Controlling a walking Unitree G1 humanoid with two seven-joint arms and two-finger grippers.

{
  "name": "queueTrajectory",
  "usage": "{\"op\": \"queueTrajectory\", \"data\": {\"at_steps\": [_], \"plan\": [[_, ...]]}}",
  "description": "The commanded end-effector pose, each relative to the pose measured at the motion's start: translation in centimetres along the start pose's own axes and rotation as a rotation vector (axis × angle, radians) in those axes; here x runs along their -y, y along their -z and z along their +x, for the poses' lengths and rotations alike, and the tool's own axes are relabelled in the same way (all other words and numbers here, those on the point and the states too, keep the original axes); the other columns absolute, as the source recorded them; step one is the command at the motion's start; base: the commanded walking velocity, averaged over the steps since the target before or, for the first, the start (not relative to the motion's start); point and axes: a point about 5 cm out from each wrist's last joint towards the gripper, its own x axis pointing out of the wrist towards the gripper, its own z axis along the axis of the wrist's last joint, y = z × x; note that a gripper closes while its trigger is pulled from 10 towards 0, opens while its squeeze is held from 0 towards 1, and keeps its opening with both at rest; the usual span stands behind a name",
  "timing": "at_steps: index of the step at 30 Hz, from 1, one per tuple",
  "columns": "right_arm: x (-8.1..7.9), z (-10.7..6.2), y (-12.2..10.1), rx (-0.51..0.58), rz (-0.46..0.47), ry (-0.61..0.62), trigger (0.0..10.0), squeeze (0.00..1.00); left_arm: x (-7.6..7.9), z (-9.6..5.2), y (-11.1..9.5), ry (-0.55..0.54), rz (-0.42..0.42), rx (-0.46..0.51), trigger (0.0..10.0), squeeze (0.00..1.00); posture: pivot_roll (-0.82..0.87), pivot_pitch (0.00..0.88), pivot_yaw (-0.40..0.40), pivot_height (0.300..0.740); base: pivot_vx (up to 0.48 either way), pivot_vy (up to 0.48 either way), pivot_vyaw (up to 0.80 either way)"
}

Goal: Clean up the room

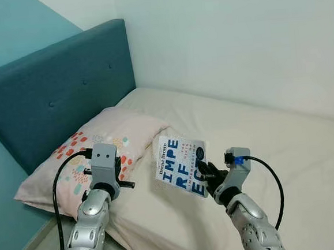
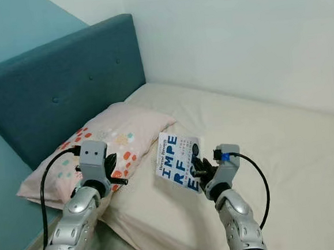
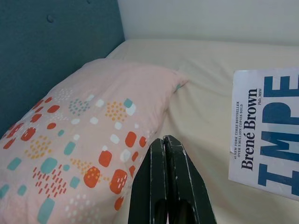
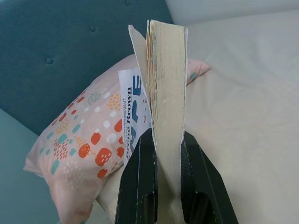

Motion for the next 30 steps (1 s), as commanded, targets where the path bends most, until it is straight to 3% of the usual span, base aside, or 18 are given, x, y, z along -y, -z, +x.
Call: {"op": "queueTrajectory", "data": {"at_steps": [1,13,18,21,24,30], "plan": [[-0.5,0.3,-0.6,0.030,0.005,-0.021,10.0,0.00,-0.4,0.1,0.2,-0.004,0.013,-0.007,10.0,0.00,-0.04,0.000,-0.007,0.740,0.000,0.330,0.00],[-0.4,0.3,-0.5,0.033,0.015,-0.013,10.0,0.00,0.1,0.3,-0.3,0.034,0.036,0.012,10.0,0.00,-0.04,0.000,0.003,0.740,0.000,0.279,0.00],[-0.5,0.3,-0.5,0.035,0.020,-0.013,10.0,0.00,0.7,0.3,-0.7,0.069,0.103,0.033,10.0,0.00,-0.04,0.000,0.007,0.740,0.000,-0.480,0.00],[-0.5,0.3,-0.4,0.036,0.020,-0.014,10.0,0.00,0.8,0.3,-0.7,0.066,0.089,0.031,10.0,0.00,-0.04,0.000,0.007,0.740,0.000,-0.480,0.00],[-0.5,0.3,-0.5,0.037,0.019,-0.014,10.0,0.00,0.7,0.4,-0.7,0.052,0.044,0.028,10.0,0.00,-0.04,0.000,0.007,0.740,0.000,0.000,0.00],[-0.4,0.3,-0.5,0.035,0.016,-0.012,10.0,0.00,0.1,0.6,-0.4,0.011,0.038,0.001,10.0,0.00,-0.04,0.000,0.003,0.740,0.000,0.000,0.00]]}}
